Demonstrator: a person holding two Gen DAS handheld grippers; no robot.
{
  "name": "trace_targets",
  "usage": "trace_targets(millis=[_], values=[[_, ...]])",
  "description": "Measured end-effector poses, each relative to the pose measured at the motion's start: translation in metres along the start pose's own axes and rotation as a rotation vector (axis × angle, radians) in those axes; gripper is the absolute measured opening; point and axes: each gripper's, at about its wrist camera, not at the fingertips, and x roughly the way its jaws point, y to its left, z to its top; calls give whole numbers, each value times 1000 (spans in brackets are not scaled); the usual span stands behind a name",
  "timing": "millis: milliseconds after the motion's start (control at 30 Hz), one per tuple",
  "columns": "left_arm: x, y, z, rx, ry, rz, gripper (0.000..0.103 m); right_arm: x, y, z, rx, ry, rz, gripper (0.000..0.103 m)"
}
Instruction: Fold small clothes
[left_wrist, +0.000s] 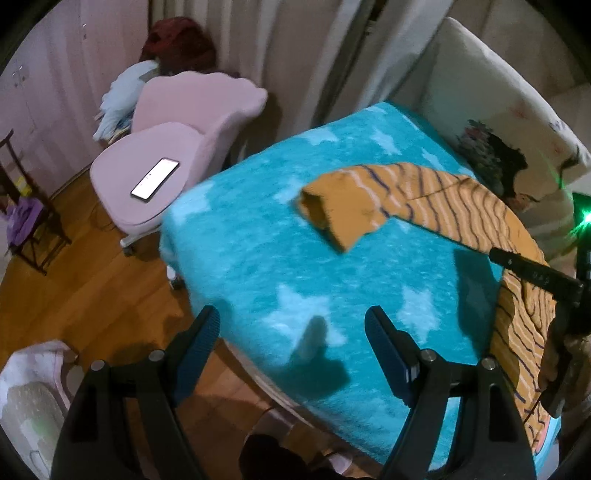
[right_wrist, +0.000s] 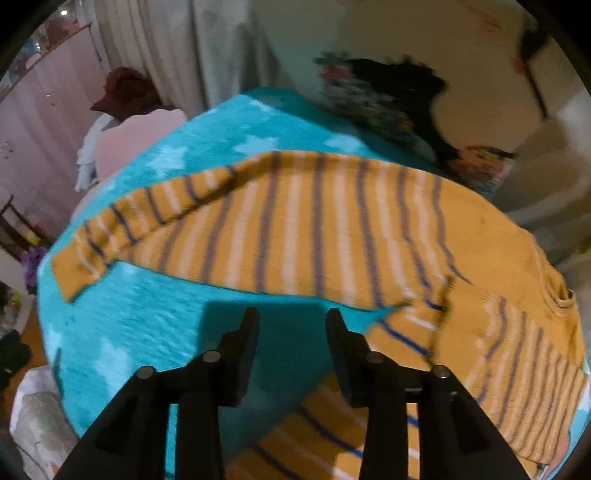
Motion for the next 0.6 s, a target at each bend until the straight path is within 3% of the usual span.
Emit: trace_targets(millis=[433, 533, 600], values=[[-3, 55, -15, -134, 29, 55, 80, 52, 120, 47, 71, 125, 365, 57], [-4, 61, -16, -143, 28, 56, 80, 69, 145, 48, 59, 172, 348, 62], [-4, 62, -18, -146, 30, 52, 80, 73, 163, 52, 11, 126, 273, 67]])
